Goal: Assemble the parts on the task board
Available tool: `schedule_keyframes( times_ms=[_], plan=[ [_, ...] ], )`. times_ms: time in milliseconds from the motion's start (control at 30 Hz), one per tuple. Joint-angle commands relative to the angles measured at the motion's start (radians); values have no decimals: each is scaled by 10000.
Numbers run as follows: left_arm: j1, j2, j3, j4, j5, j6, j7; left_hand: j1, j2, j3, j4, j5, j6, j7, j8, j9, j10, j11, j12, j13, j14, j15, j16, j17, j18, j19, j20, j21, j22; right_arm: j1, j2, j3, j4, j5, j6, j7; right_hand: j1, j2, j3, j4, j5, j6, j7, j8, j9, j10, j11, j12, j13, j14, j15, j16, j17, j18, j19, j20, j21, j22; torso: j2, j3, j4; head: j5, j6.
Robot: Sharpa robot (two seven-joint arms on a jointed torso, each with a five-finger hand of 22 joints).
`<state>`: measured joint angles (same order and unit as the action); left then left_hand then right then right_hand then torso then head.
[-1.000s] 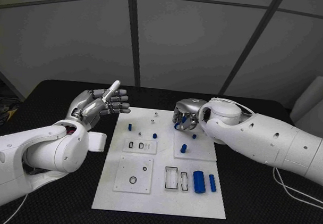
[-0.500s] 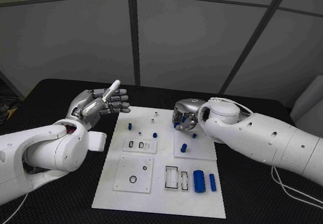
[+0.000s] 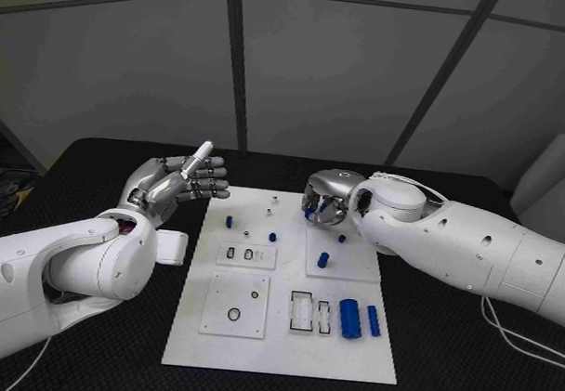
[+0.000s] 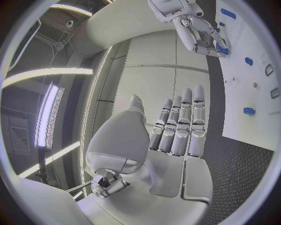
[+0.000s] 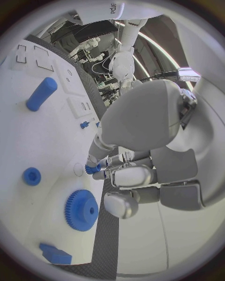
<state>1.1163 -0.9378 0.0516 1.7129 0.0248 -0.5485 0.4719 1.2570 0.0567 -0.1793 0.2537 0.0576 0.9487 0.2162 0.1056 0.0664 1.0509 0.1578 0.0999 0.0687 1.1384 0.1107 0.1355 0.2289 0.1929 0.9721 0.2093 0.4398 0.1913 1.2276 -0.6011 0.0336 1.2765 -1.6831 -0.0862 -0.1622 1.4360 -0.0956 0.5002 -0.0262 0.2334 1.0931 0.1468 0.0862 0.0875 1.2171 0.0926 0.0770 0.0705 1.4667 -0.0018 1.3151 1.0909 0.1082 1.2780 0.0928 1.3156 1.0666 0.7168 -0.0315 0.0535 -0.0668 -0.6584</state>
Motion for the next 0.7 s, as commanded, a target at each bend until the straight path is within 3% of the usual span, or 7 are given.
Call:
schedule_keyframes(
  times_ms=[33,233,700],
  plan=[
    [14,4,9,9,-91,162,-37,86,42,-26,-34,12,-12,73,-33,-9,-6,91,-58,-9,7,10,-36,8,-116,30,36,-42,-1,20,-19,4,114,-144,-1170,-24,89,13,51,-14,65,74,31,32,2,216,-129,-4,27,344,17,57,-23,-108,64,-8,37,25,10,-22,9,-19,47],
    [18,0,10,6,-91,156,-54,202,61,-17,-132,12,-9,78,-60,-6,4,97,-95,-4,4,20,-108,52,-117,24,43,-51,-4,22,96,6,82,-144,-1805,-132,57,-21,67,-30,88,69,44,21,-1,211,-121,-21,23,342,23,67,-21,-110,56,-3,64,56,11,-23,22,33,84],
    [34,66,12,-33,-90,167,-73,262,71,-10,-186,11,-3,77,-71,-4,12,98,-111,-1,7,21,-140,75,-118,20,47,-56,-6,24,1089,5,-868,-77,-2110,-33,-30,-62,80,-26,106,70,56,6,-4,205,-108,-45,19,336,36,73,-41,-111,29,11,96,82,40,-26,29,97,127]
  ],
)
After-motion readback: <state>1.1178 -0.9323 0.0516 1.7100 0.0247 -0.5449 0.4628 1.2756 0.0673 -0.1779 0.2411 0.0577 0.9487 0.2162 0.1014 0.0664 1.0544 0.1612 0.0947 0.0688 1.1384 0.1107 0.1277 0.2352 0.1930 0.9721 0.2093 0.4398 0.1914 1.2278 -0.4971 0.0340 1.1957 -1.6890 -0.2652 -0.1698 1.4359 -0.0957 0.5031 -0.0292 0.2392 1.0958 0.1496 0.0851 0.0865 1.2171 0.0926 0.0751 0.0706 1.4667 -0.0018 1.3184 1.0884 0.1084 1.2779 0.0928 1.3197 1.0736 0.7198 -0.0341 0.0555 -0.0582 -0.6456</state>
